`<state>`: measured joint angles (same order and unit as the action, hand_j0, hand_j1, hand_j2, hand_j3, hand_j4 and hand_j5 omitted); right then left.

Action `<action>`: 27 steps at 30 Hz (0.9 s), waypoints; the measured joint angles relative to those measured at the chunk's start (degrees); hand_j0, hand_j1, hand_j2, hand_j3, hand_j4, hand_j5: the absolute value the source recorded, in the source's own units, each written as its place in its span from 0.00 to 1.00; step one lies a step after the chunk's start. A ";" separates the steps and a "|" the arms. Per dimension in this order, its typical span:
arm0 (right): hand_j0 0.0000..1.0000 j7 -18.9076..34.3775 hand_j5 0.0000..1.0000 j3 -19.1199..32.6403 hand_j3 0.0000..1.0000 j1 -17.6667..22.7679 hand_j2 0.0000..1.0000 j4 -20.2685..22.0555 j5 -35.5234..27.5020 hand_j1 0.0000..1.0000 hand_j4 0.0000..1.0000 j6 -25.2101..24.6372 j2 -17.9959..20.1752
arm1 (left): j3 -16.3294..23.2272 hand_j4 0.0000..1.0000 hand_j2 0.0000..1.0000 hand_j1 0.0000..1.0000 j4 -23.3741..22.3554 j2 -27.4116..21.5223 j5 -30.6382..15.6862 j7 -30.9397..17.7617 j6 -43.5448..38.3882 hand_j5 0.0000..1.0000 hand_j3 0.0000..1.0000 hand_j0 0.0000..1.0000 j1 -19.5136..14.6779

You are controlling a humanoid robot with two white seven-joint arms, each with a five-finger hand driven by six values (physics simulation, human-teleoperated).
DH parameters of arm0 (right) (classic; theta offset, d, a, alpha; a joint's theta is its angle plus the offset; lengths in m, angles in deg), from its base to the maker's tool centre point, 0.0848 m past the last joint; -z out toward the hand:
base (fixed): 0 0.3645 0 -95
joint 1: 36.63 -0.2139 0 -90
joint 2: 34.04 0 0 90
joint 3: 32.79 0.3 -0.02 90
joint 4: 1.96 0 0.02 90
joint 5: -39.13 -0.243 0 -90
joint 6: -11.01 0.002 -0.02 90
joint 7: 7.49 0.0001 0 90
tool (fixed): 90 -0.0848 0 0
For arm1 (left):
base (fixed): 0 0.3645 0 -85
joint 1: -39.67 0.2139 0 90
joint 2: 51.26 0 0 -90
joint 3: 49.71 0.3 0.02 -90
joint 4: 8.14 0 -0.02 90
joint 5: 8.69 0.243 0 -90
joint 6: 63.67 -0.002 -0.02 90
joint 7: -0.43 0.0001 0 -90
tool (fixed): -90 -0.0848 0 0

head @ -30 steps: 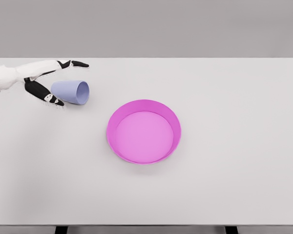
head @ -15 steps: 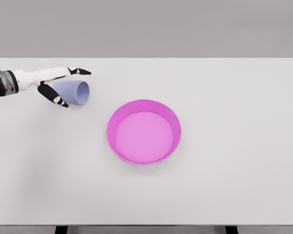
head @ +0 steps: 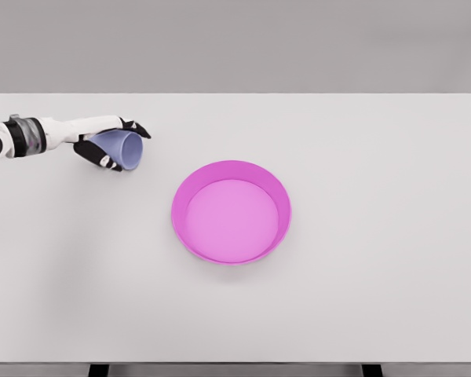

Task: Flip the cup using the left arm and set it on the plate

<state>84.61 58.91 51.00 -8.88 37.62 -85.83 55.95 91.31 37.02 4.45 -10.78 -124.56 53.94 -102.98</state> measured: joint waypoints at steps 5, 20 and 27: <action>1.00 0.00 1.00 -0.01 1.00 0.00 1.00 0.00 0.00 1.00 1.00 0.00 0.00 | 0.03 0.47 0.47 0.47 2.58 -0.23 -4.42 -0.02 0.03 0.47 0.47 0.47 0.79; 1.00 0.00 1.00 0.00 1.00 0.00 1.00 0.00 0.00 1.00 1.00 0.00 0.00 | -0.41 0.46 0.46 0.46 35.35 -12.71 -35.38 -0.05 -0.24 0.46 0.46 0.46 4.83; 1.00 0.00 1.00 0.00 1.00 0.00 1.00 0.00 0.00 1.00 1.00 0.00 0.00 | 0.05 0.46 0.46 0.46 43.65 -13.39 -47.96 0.90 -7.78 0.46 0.46 0.46 6.94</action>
<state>84.61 58.91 51.00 -8.88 37.62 -85.84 55.95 91.36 80.67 -8.93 -58.74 -123.66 46.16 -96.04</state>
